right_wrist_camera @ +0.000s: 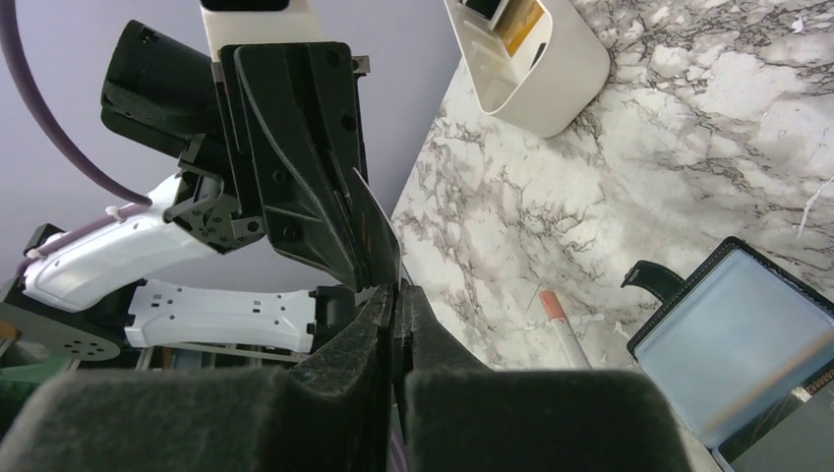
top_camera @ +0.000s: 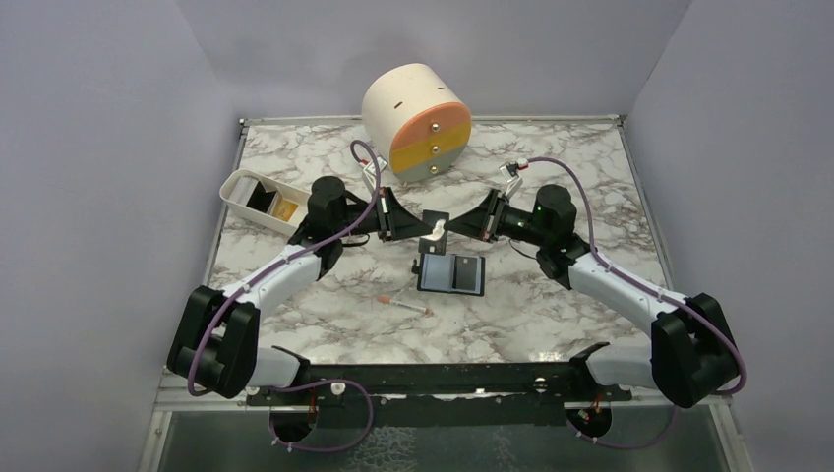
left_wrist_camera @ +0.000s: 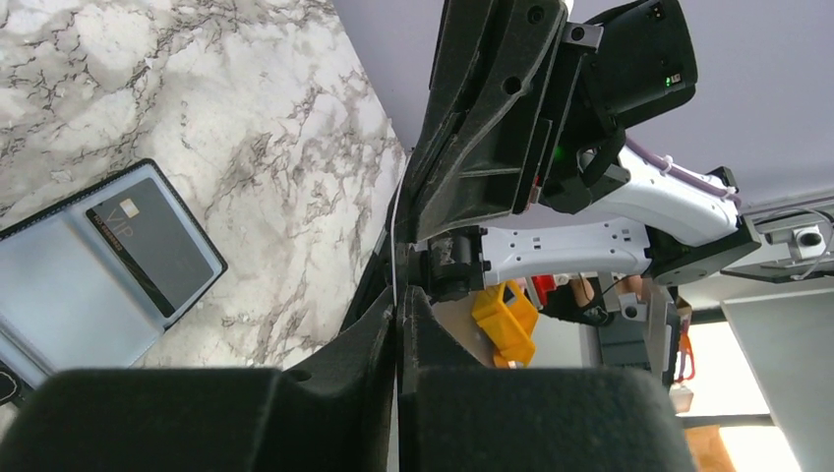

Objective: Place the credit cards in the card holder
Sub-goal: Pick up the credit card from the storage box, then insert the credit card into the card holder.

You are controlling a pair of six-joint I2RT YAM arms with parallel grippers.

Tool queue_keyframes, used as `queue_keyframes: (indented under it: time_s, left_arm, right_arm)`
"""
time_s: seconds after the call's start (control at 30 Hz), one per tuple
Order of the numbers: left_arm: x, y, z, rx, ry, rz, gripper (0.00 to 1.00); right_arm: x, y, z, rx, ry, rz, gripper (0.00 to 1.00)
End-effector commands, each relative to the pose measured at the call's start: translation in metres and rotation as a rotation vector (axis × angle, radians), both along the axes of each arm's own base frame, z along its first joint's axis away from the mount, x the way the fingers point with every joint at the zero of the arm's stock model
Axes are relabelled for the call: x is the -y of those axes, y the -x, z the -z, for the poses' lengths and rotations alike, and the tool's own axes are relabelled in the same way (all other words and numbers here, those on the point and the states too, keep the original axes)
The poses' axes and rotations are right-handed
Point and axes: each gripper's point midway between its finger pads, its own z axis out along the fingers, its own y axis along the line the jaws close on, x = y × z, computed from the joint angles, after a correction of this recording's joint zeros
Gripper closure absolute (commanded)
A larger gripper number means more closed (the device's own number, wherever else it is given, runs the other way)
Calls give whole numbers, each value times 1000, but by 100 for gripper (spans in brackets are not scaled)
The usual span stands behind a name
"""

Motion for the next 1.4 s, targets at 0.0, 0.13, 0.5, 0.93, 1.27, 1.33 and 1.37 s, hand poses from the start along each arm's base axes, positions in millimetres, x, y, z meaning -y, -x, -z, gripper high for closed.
queue_keyframes:
  time_s: [0.0, 0.13, 0.5, 0.93, 1.27, 1.33, 1.37]
  left_arm:
    - [3, 3, -1, 14, 19, 24, 89]
    - [2, 4, 5, 4, 12, 21, 79]
    - [-1, -4, 40, -42, -41, -44, 46]
    - [-10, -20, 113, -56, -251, -113, 47]
    - [-35, -40, 158, 8, -562, -176, 47]
    - [-36, -40, 164, 5, -578, -174, 47]
    - [-35, -39, 166, 1, -581, -166, 47]
  right_arm:
    - [-3, 6, 1, 25, -20, -38, 99]
    - [-2, 7, 6, 15, -15, -36, 99]
    - [17, -11, 41, -75, 137, 134, 99]
    - [45, -27, 89, -86, 400, 252, 99]
    - [43, -23, 134, -167, 433, 197, 99]
    - [40, -21, 140, -183, 423, 175, 99]
    - [39, -20, 142, -191, 421, 167, 99]
